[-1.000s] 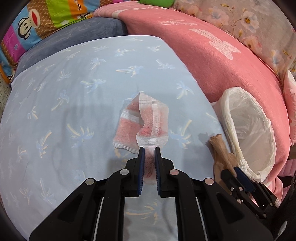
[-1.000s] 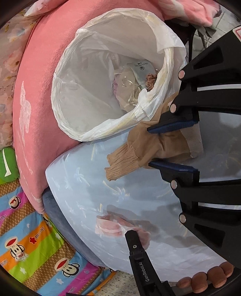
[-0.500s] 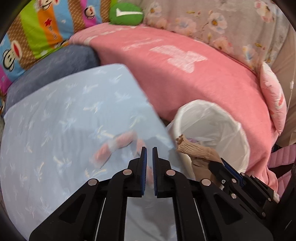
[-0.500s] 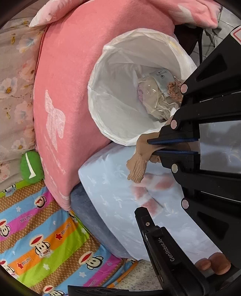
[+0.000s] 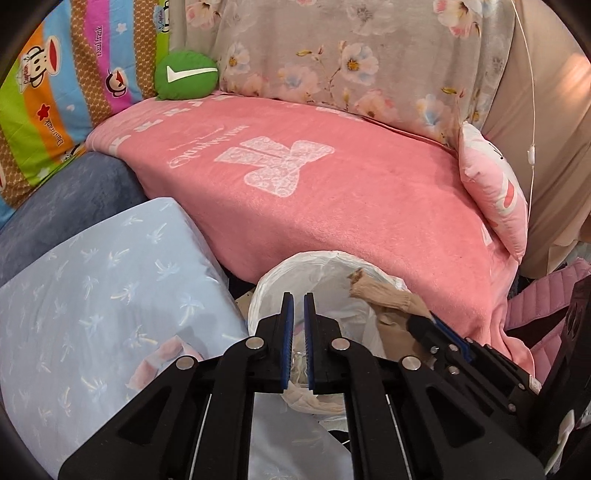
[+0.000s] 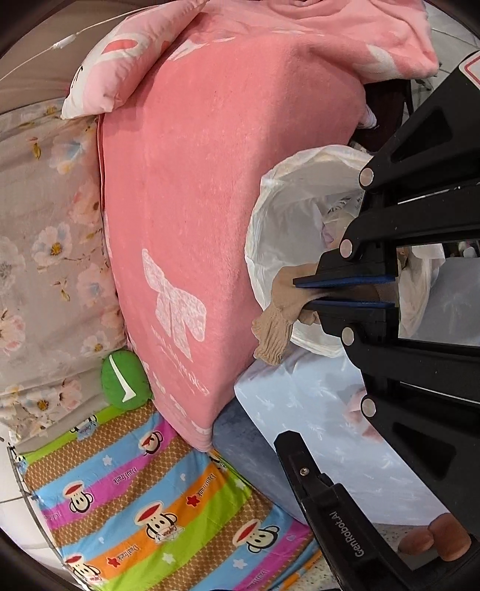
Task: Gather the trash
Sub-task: 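Carry the pink packet and tan pouch over the wastebasket with both tools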
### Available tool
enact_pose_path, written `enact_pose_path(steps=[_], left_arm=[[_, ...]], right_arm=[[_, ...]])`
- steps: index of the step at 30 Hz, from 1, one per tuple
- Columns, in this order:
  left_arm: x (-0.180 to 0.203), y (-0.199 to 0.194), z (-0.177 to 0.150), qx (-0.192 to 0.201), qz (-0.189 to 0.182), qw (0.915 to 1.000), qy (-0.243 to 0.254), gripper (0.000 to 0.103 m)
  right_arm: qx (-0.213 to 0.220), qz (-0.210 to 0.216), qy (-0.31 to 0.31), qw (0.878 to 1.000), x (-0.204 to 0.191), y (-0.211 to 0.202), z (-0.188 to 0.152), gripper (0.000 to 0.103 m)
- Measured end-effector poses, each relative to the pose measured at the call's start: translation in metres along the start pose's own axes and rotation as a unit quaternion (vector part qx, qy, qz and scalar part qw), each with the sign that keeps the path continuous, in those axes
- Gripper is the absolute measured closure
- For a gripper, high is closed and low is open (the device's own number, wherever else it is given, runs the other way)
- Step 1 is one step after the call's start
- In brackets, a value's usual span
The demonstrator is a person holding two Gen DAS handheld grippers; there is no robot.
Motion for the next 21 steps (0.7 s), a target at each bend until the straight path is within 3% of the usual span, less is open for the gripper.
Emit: enact_pose_path(steps=[4, 6, 8, 10, 16, 21], left_arm=[[-0.014, 0.004, -0.012, -0.005, 0.012, 0.9999, -0.007, 0.096], [-0.03, 0.01, -0.024, -0.021, 0.03, 0.9993, -0.006, 0.09], [-0.049, 0.015, -0.036, -0.038, 0.052, 0.9979, -0.008, 0.055], [-0.071, 0.019, -0.046, -0.046, 0.077, 0.996, -0.012, 0.043], [-0.14, 0.04, -0.085, -0.094, 0.128, 0.987, -0.022, 0.043], [-0.17, 0.051, -0.111, -0.124, 0.137, 0.9823, -0.032, 0.044]], right_arm=[[-0.007, 0.001, 0.004, 1.0, 0.002, 0.003, -0.006, 0.096], [-0.012, 0.007, 0.002, 1.0, -0.006, 0.005, -0.011, 0.096], [-0.019, 0.015, -0.002, 1.0, -0.015, 0.01, -0.017, 0.096], [-0.027, 0.024, -0.006, 0.999, -0.026, 0.016, -0.024, 0.096], [-0.048, 0.039, -0.017, 0.998, -0.055, 0.036, -0.041, 0.096], [-0.062, 0.044, -0.025, 0.997, -0.071, 0.051, -0.05, 0.096]])
Point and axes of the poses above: each gripper's, at about its wrist camera, not at the fingertips, and y roughly the way its jaws point, x to its right, z to its top, the point moved 8 cm from there along y, roughly the way its jaws point, and after that the axes turned 14 degrees about x, right-handed, at the moved point
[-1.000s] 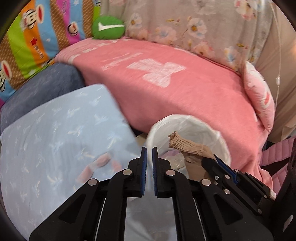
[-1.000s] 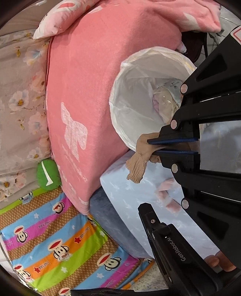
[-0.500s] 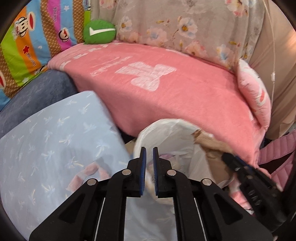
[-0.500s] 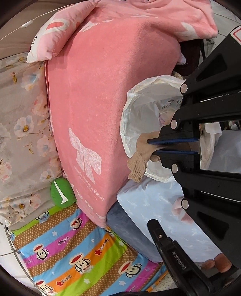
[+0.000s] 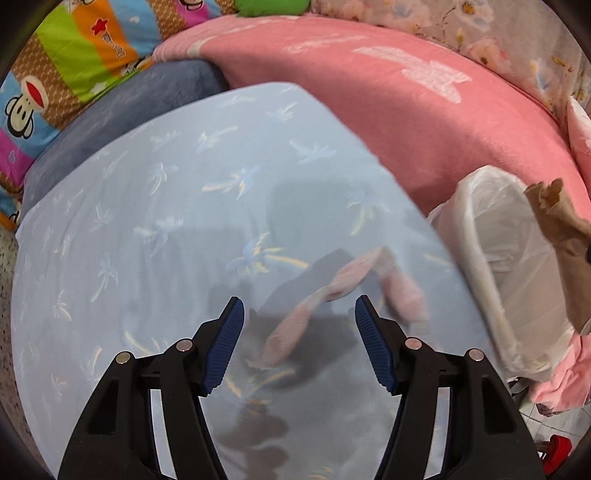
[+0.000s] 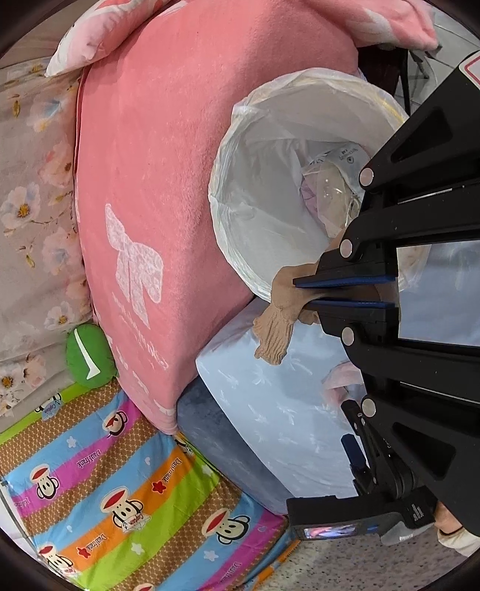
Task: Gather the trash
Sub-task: 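Carry the pink packet and tan pouch over the wastebasket with both tools, then open both tools to drop the packet and pouch into the wastebasket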
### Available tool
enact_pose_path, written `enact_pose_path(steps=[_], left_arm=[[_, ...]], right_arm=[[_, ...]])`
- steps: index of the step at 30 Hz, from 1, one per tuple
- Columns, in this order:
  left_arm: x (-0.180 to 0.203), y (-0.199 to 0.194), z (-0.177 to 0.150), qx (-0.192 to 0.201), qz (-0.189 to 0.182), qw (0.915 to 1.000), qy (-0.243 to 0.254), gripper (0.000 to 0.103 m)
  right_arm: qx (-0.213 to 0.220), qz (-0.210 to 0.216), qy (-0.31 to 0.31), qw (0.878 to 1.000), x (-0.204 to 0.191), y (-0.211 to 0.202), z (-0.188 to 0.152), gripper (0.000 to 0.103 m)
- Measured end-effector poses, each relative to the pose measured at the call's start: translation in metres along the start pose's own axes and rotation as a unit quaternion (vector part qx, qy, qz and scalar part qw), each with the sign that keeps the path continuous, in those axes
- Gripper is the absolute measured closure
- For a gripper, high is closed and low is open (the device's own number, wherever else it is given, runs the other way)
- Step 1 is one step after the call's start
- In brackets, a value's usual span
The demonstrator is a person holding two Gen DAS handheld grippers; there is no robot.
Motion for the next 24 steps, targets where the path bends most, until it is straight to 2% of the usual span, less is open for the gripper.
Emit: enact_pose_path(steps=[1, 3, 5, 7, 13, 19, 24], left_arm=[[-0.001, 0.003, -0.003, -0.004, -0.001, 1.0, 0.001, 0.05], [0.0, 0.009, -0.007, -0.015, -0.011, 0.9998, 0.004, 0.068], [0.003, 0.012, -0.01, -0.025, -0.023, 0.9994, 0.002, 0.095], [0.006, 0.009, -0.008, -0.019, -0.03, 0.9994, -0.001, 0.095], [0.032, -0.029, 0.025, 0.032, -0.055, 0.998, 0.001, 0.095], [0.082, -0.07, 0.066, 0.085, -0.099, 0.9913, 0.019, 0.095], [0.122, -0.086, 0.085, 0.107, -0.128, 0.9852, 0.04, 0.095]], right_arm=[[-0.003, 0.0, -0.001, 1.0, -0.003, 0.004, -0.001, 0.096], [-0.008, 0.002, -0.004, 1.0, -0.007, 0.009, -0.004, 0.096], [-0.011, 0.002, -0.007, 1.0, -0.01, 0.012, -0.005, 0.096], [-0.01, 0.001, -0.009, 1.0, -0.011, 0.012, -0.004, 0.096], [0.006, -0.005, -0.006, 1.0, -0.003, 0.004, 0.012, 0.096], [0.032, -0.015, 0.004, 0.999, 0.015, -0.013, 0.032, 0.096], [0.051, -0.027, 0.014, 0.998, 0.035, -0.031, 0.047, 0.096]])
Point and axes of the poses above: each gripper's, at about its wrist camera, not at the fingertips, and y roughly the way its jaws point, x to its right, z to its top, the point moved 8 cm from there along y, roughly the way its jaws point, and after that the axes turned 14 degrees about x, right-handed, at the moved point
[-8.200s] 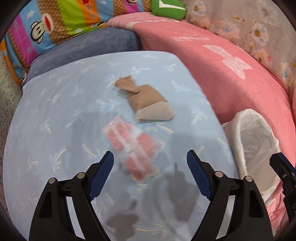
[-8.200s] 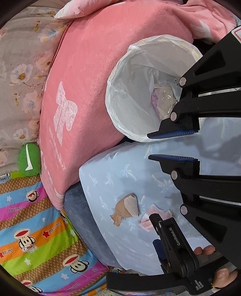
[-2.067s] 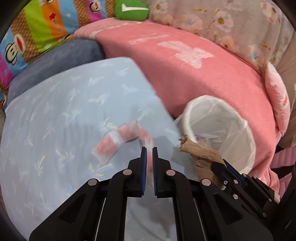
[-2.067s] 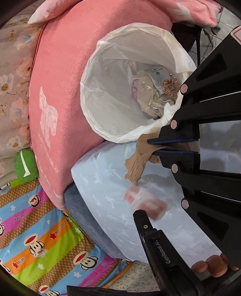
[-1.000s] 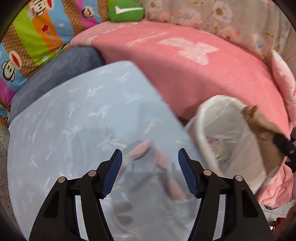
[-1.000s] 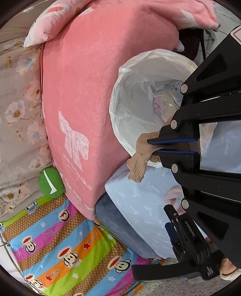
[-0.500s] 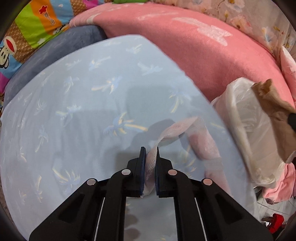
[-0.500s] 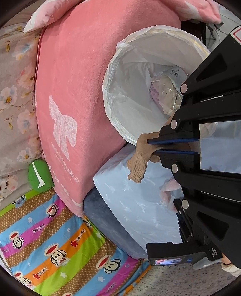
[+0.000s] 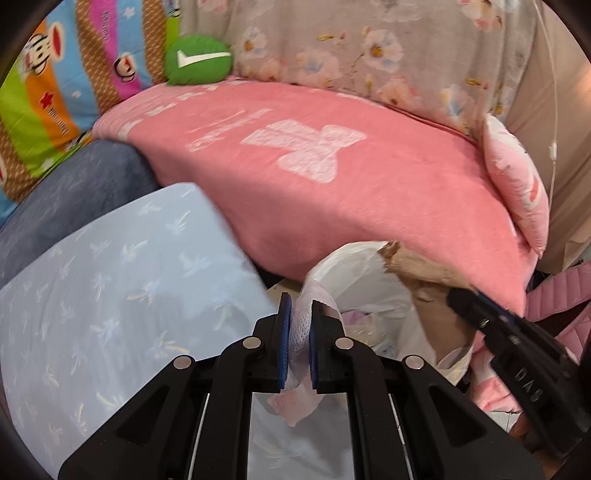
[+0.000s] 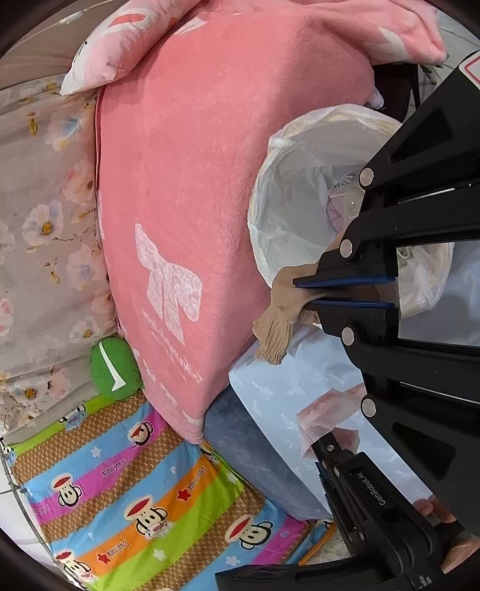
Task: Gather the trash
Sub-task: 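Open both tools to drop the packet and pouch into the wastebasket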
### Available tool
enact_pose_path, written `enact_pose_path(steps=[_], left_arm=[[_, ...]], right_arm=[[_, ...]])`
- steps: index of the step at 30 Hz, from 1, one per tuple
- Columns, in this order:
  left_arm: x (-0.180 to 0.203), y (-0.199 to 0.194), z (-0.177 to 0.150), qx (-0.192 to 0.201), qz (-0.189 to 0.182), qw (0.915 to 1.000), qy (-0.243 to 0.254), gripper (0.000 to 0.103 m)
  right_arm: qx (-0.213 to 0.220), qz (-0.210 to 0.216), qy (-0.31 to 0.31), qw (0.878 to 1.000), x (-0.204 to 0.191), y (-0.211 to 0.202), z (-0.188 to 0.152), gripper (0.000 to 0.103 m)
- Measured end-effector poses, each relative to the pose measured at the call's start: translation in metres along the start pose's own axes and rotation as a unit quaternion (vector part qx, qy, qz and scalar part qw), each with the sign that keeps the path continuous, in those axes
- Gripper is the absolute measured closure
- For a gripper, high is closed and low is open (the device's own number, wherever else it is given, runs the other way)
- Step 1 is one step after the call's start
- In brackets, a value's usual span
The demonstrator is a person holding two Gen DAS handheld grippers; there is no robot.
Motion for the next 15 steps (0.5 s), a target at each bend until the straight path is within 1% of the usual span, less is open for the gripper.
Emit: enact_pose_path(steps=[5, 10, 12, 13, 14, 15], left_arm=[[0.025, 0.006, 0.01, 0.007, -0.024, 0.9996, 0.016, 0.095], [0.044, 0.018, 0.007, 0.002, -0.039, 0.9988, 0.029, 0.093], [0.05, 0.024, 0.003, -0.007, -0.034, 0.9986, 0.04, 0.091], [0.051, 0.027, 0.0, -0.012, -0.025, 0.9987, 0.043, 0.08], [0.05, 0.028, -0.002, -0.015, -0.018, 0.9988, 0.043, 0.062], [0.048, 0.029, -0.004, -0.015, -0.01, 0.9991, 0.038, 0.052]], right_arm=[[0.002, -0.017, 0.009, 1.0, 0.021, -0.011, 0.003, 0.096], [0.001, -0.032, 0.017, 0.999, 0.04, -0.013, 0.002, 0.096], [0.0, -0.035, 0.018, 0.999, 0.043, -0.012, 0.003, 0.096], [0.001, -0.036, 0.019, 0.999, 0.045, -0.012, 0.003, 0.095], [0.001, -0.036, 0.019, 0.999, 0.046, -0.012, 0.003, 0.093], [0.005, -0.039, 0.019, 0.999, 0.046, -0.013, 0.004, 0.091]])
Point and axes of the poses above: each gripper's, at about its wrist camera, not at the fingertips, and y roughly the way its jaws point, x to its right, z to its top, the point moved 8 cm from there along y, roughly the way its jaws point, and after that the axes turned 14 degrees about x, right-handed, at the moved point
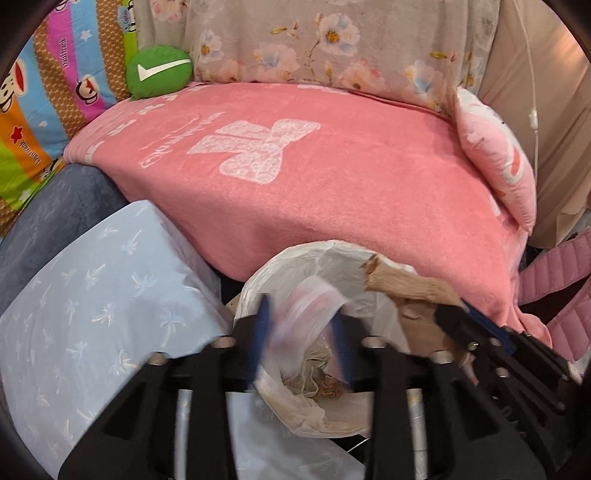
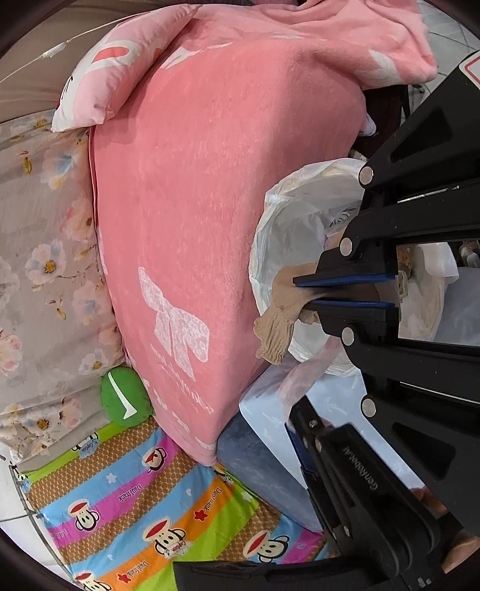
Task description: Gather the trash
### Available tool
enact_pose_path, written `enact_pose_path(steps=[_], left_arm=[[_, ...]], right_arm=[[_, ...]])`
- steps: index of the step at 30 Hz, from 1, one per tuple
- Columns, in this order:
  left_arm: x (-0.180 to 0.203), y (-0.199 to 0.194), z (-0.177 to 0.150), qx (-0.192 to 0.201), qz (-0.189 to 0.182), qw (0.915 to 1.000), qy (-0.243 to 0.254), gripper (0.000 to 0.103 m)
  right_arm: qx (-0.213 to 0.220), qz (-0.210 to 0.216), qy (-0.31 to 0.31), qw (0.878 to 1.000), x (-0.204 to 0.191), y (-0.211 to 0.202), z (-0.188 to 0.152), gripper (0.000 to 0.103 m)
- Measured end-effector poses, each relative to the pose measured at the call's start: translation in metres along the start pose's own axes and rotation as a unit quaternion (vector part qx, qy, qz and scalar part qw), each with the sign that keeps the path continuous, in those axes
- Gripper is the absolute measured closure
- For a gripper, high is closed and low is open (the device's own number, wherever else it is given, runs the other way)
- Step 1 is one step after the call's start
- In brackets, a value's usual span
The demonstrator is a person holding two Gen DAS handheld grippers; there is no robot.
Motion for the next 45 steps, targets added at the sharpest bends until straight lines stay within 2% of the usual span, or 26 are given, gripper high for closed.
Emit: enact_pose_path(steps=[1, 2, 14, 16, 23, 32, 41, 45], left_arm=[[-0.003, -0.001, -0.001, 0.003, 0.007, 0.9999, -0.006, 0.036], [-0.006, -0.002, -0.001, 0.008, 0.014, 0.9998, -0.014, 0.03], [-0.024, -0.01, -0.013, 0.005, 0.037, 0.9988, -0.031, 0.03], [-0.027, -0.012, -0.016, 0.003, 0.039, 0.9986, -0.034, 0.03], [-0.033, -0.023, -0.029, 0.0, 0.053, 0.9979, -0.037, 0.029], [-0.04, -0.038, -0.043, 0.001, 0.074, 0.9967, -0.034, 0.025], [-0.043, -0.052, -0.049, 0.008, 0.094, 0.9954, -0.017, 0.014], [-0.042, -0.054, -0.054, 0.004, 0.097, 0.9952, -0.012, 0.013]], right_arm=[[0.003, -0.002, -0.001, 1.0, 0.001, -0.001, 0.001, 0.091], [0.003, -0.002, -0.002, 1.0, 0.0, -0.001, 0.001, 0.089], [-0.016, -0.011, -0.044, 0.999, -0.006, -0.012, -0.008, 0.073], [-0.017, -0.014, -0.053, 0.998, -0.007, -0.014, -0.009, 0.067], [-0.023, -0.026, -0.088, 0.996, -0.011, -0.026, -0.016, 0.062], [-0.024, -0.039, -0.116, 0.992, -0.011, -0.044, -0.024, 0.051], [-0.026, -0.04, -0.124, 0.991, -0.012, -0.054, -0.028, 0.035], [-0.031, -0.038, -0.133, 0.99, -0.012, -0.055, -0.033, 0.02]])
Point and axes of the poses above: each gripper's, at about its wrist camera, not at the fingertips, and y roughly the way its jaws point, x to its right, z to its top, the point moved 8 cm from there along y, roughly the way its jaws point, and after that the axes turned 14 degrees about x, right-handed, at the moved point
